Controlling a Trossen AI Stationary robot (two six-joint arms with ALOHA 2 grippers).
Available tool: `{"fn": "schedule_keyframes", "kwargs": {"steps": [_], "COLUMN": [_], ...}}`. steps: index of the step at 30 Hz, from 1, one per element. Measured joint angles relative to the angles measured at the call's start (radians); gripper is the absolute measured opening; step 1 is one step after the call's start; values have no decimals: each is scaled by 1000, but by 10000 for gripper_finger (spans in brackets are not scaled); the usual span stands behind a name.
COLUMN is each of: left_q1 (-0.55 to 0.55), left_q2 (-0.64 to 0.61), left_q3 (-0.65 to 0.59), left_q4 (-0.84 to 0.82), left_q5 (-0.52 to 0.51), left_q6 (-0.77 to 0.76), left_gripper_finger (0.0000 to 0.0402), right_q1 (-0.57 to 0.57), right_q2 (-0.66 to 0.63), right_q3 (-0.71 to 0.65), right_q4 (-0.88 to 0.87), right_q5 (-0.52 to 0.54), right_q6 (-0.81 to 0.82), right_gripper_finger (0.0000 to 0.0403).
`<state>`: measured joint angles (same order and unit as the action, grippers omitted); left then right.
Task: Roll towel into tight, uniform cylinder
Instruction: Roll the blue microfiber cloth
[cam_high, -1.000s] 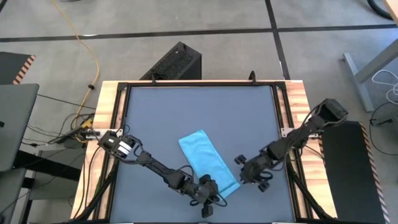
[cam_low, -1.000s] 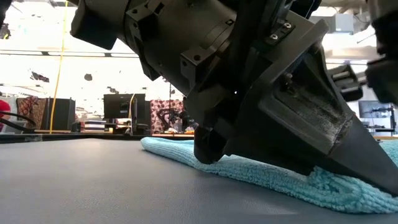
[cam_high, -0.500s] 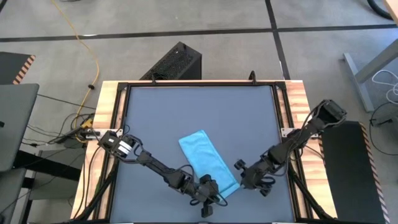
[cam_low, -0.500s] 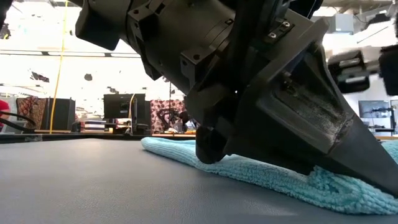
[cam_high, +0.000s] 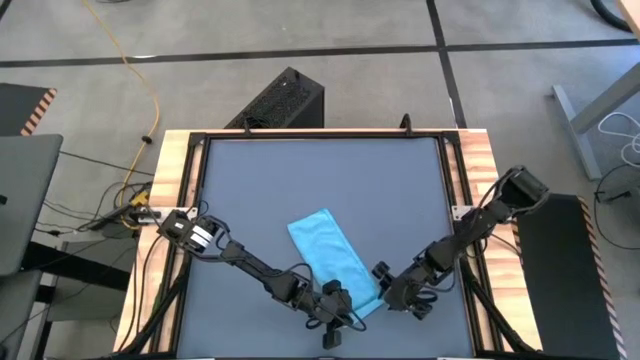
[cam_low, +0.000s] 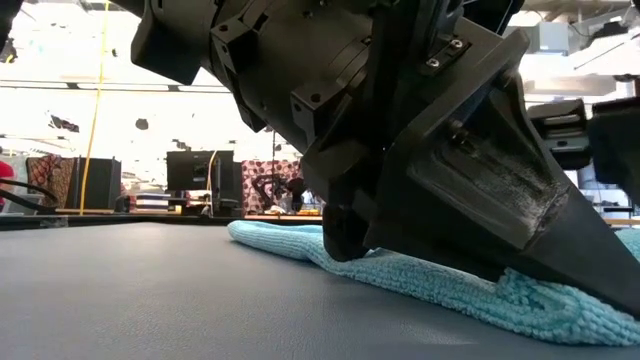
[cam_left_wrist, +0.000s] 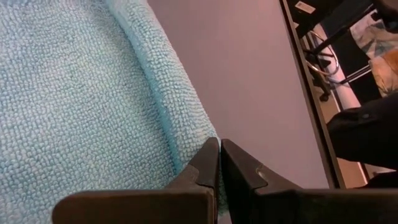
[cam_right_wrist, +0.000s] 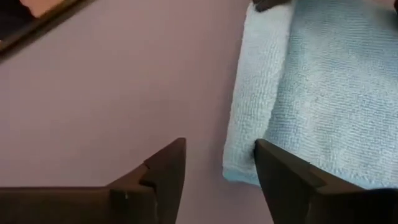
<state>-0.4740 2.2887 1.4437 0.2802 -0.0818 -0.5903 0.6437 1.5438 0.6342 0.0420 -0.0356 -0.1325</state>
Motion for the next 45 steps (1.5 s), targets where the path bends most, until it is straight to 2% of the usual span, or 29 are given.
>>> {"fn": "schedule_keyframes", "kwargs": {"steps": [7,12,15,20,23,27,35,38,43,45], "left_q1": [0,0,0,11,20,18,4,2,-19,-18], "left_q2": [0,-1,-3,-5,-8,-8,-5,-20,-94,-122], "left_q3": [-7,-31,-48,-114,-142,-146,-122,-127,-130,-118], "left_q4": [9,55,95,263,276,277,214,225,99,75], "left_q5": [14,17,39,114,130,129,158,112,-173,-211], "left_q6": [4,-6,-16,-95,-174,-197,-213,-137,164,217], "left_gripper_finger": [0,0,0,0,0,0,0,0,0,0], "right_q1": [0,-12,-43,-135,-187,-234,-260,-259,-259,-259], "right_q2": [66,79,75,79,81,81,81,80,80,80], "right_q3": [0,-2,-8,-10,-11,-11,-11,-11,-11,-11], "right_q4": [66,80,73,48,36,14,-8,-20,-34,-33], "right_q5": [39,9,-79,-317,-414,-448,-441,-436,-437,-438], "right_q6": [6,109,175,293,356,427,561,596,630,640], "right_gripper_finger": [155,65,21,33,32,26,32,32,32,32]}}
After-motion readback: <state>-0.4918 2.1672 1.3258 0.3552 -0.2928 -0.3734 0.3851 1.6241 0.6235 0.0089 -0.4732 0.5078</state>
